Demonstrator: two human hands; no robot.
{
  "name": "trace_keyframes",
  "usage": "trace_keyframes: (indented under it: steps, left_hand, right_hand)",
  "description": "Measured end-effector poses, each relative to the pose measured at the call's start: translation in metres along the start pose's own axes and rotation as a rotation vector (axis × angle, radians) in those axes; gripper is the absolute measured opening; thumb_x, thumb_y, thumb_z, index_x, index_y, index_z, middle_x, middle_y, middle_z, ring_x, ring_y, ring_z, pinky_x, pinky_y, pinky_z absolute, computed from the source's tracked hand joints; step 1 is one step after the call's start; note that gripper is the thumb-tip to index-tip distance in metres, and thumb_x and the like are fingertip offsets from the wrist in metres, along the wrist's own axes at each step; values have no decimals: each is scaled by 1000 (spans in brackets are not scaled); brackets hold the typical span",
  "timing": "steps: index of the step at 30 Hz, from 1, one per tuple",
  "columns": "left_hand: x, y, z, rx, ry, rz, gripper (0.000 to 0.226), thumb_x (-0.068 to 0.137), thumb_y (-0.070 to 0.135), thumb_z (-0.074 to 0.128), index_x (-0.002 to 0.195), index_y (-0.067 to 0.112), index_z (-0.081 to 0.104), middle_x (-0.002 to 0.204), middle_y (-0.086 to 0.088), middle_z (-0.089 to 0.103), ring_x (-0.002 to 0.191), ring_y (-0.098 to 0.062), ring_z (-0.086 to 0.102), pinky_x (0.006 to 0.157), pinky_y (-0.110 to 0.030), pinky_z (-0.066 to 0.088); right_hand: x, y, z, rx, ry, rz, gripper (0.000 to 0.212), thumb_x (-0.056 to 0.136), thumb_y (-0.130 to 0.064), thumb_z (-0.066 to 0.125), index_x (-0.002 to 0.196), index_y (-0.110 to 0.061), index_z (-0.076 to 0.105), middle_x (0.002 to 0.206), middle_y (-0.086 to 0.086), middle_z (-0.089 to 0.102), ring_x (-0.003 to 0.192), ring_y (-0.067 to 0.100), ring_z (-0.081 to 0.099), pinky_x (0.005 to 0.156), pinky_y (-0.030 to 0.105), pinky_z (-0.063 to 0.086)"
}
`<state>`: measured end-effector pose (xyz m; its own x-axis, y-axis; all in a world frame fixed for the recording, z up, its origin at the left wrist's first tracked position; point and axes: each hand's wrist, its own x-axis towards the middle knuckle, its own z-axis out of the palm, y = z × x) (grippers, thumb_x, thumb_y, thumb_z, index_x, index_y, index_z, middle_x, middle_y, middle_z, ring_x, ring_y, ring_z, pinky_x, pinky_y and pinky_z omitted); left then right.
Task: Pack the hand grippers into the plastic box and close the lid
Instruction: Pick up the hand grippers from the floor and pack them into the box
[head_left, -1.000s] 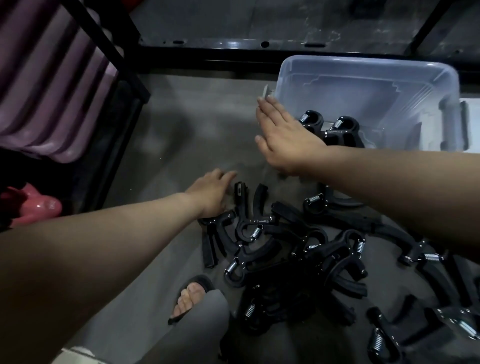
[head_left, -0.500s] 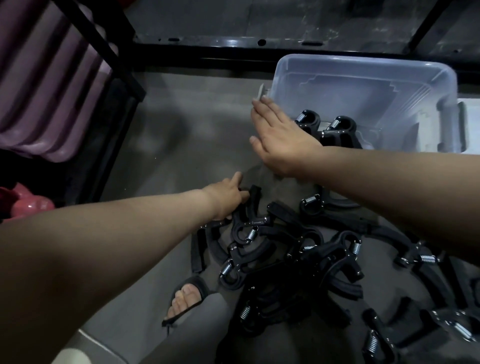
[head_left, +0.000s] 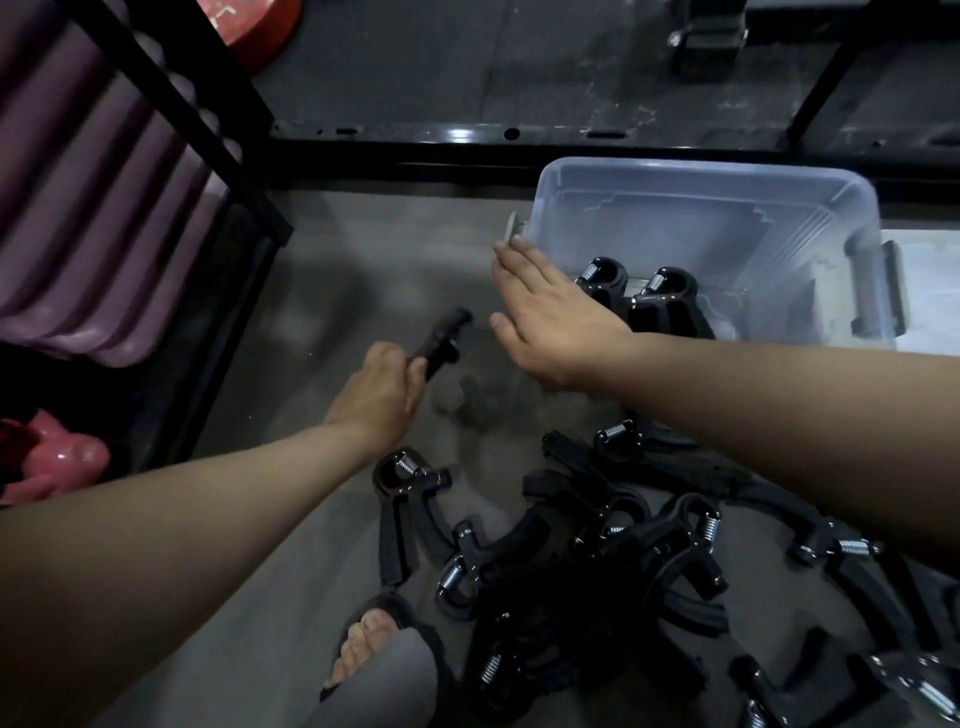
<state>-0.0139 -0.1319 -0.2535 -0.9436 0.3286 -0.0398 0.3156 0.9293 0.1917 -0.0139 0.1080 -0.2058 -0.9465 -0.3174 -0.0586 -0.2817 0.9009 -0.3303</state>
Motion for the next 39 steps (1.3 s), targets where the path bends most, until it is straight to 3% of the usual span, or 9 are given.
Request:
trace_keyframes:
  steps: [5,11,15,19,24,28,32,35,39]
  left_hand:
    - [43,26,-36,-992,205,-654,49,100,48,38,85,5,58,87,-17,66,75,-31,69,70,-40,58]
    - [80,72,-84,-1466,155,-489,39,100,47,43,74,20,51,62,2,59,60,-12,64,61,-27,53]
    - [82,93,-99,-1608,-24,-388,42,102,45,41,79,14,56,66,-4,63,62,-17,63,62,-29,52]
    - [81,107,-94,-1545,-181,-269,46,102,46,39,78,11,59,72,-10,63,63,-20,60,62,-30,51]
    - [89,127,-83,-1376,-143,-249,39,101,45,44,92,11,60,89,-11,71,76,-22,70,63,-31,55]
    - [93,151,-70,-946,-59,-26,43,91,53,45,110,17,60,108,-6,67,102,-21,64,90,-39,52]
    - [79,181,-68,-511,-181,308,42,95,43,37,118,13,55,132,-7,38,126,-26,44,111,-38,35]
    - [81,184,-70,-441,-231,339,41,98,35,37,133,19,53,145,-3,42,133,-23,42,113,-41,33]
    - [90,166,-63,-346,17,242,51,85,18,40,132,9,55,141,-9,52,129,-29,48,111,-45,35]
  right_hand:
    - [-2,0,0,14,23,-2,68,99,-42,28,154,-6,14,163,6,4,150,16,-6,122,39,9]
    - [-2,2,-1,124,57,-10,63,100,-39,33,153,-8,22,162,4,13,150,14,-1,122,32,4]
    - [-6,-1,-15,402,143,35,42,97,-26,45,138,-13,45,142,3,44,138,16,33,112,25,24]
    - [-13,4,-26,732,360,273,22,89,-14,50,101,-31,58,102,-6,62,101,14,58,89,30,45]
    - [-30,19,-44,1026,390,243,33,87,-11,48,118,-21,49,114,6,58,103,13,58,94,30,50]
    - [-22,26,-56,1341,334,355,25,91,-34,59,111,-21,53,111,6,63,96,14,65,83,35,53]
    - [-11,50,-67,1685,366,604,29,90,-21,63,110,-2,53,91,18,62,72,25,67,59,32,55]
    - [-19,80,-66,1644,259,748,12,92,-17,57,97,-9,64,91,16,61,78,26,65,64,33,56]
    - [-44,118,-64,1313,111,789,9,88,-9,60,96,-11,63,81,14,59,73,28,60,69,38,54]
